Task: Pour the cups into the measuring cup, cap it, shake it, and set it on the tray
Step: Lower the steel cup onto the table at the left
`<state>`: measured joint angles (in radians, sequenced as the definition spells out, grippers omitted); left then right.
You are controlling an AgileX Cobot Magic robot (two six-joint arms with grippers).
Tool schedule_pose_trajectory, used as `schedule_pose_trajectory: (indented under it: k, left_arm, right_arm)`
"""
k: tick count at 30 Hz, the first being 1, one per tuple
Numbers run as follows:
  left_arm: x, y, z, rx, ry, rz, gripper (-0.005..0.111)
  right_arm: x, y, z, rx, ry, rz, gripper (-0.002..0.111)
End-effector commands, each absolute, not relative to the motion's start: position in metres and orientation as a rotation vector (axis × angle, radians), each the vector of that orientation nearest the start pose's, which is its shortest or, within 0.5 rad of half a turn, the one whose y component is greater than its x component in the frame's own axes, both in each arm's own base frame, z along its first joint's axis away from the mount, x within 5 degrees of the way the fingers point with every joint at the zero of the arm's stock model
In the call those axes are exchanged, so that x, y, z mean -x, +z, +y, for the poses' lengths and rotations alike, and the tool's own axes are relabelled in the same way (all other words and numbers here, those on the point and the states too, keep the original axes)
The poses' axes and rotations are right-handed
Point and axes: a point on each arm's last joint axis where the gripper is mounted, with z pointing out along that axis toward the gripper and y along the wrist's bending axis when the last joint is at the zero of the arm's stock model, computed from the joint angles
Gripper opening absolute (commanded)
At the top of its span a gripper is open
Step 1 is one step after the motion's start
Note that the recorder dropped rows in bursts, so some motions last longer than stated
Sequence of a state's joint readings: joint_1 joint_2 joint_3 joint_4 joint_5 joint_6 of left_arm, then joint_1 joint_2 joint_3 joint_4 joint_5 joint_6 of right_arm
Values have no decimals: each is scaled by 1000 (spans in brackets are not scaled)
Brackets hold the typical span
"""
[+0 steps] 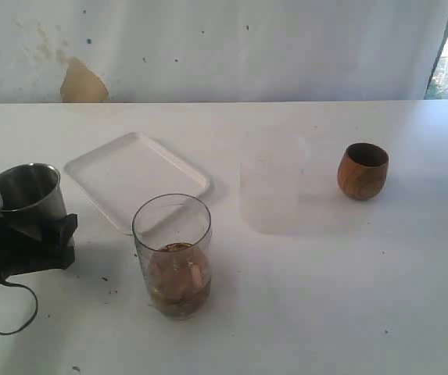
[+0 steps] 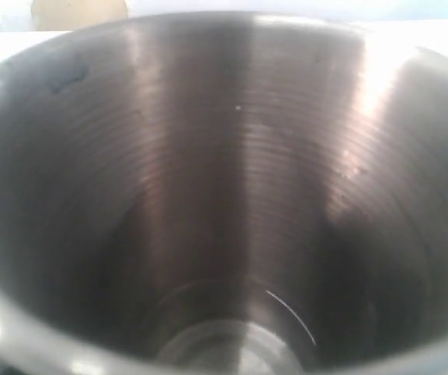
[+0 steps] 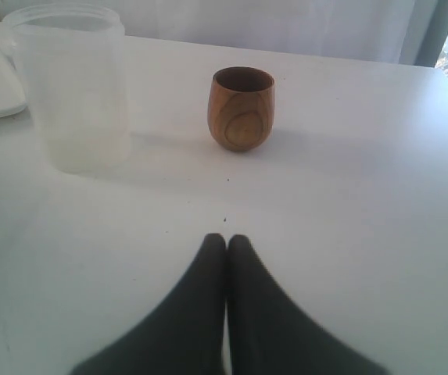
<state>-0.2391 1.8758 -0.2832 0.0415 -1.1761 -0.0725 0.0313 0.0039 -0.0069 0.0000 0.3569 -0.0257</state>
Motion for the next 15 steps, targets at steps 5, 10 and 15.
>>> schedule_pose_trajectory:
  k: [5, 10, 15]
  left_arm:
    - [-252, 96, -68, -254, -237, 1858, 0]
    - [-252, 93, -68, -276, -220, 1885, 0]
    - [-252, 93, -68, -269, -225, 1887, 0]
  right_arm:
    - [-53, 182, 2, 45, 6, 1831, 0]
    - [-53, 182, 2, 45, 6, 1831, 0]
    - [-53, 182, 2, 45, 6, 1831, 0]
